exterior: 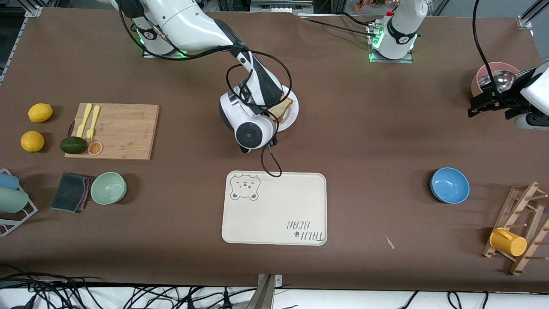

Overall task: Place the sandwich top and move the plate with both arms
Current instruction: 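Withdraw the right gripper while the left gripper reaches toward the plate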

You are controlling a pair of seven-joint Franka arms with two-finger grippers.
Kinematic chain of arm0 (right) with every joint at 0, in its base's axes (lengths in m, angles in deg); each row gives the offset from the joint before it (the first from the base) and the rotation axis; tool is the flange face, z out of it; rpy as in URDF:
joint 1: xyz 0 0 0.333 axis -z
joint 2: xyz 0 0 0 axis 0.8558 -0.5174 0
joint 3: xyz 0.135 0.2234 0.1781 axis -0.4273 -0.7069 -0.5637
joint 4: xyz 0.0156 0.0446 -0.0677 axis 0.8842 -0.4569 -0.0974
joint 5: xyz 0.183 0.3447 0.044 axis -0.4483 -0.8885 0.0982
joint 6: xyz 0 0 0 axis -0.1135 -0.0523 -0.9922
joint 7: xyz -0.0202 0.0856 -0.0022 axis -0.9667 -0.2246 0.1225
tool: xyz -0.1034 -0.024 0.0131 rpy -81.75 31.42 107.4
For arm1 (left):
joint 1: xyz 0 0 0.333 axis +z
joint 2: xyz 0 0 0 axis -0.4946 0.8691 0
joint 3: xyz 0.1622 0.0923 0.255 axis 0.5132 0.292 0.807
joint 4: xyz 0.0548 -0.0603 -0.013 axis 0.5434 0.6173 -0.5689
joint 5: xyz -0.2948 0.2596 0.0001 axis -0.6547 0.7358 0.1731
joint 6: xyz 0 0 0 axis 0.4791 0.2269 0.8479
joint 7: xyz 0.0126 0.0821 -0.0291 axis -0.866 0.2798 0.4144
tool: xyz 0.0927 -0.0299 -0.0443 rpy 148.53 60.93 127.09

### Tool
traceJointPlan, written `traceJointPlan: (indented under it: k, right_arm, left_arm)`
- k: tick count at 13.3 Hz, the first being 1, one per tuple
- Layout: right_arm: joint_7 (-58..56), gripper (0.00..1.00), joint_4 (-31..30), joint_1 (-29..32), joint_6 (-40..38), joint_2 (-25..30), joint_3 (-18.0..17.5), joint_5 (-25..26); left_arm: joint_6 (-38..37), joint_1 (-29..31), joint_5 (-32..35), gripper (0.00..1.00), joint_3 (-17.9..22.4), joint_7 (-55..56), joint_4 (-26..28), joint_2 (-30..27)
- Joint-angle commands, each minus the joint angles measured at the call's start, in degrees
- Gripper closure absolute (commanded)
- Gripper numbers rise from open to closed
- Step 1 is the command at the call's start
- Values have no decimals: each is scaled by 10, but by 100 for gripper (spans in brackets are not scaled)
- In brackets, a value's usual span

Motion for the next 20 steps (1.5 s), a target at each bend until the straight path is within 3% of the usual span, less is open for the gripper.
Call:
traceJointPlan:
  k: [1,6,9,18,20]
  right_arm:
    - [3,0,47,0,-51,5,22,9]
    - [-84,0,73,4,-113,23,73,9]
    - [-198,0,73,7,-144,52,119,9]
    - [-682,0,72,5,-258,92,314,9]
    - [-786,0,67,-3,-277,94,364,10]
  left_arm:
    - [-8,3,5,0,-5,3,-7,-1]
    - [-8,3,5,0,-4,3,-7,0]
    - [-8,3,5,0,-5,3,-6,0]
    - [-6,4,-31,0,-3,5,-7,16]
    - [-7,4,-65,0,-2,8,-2,20]
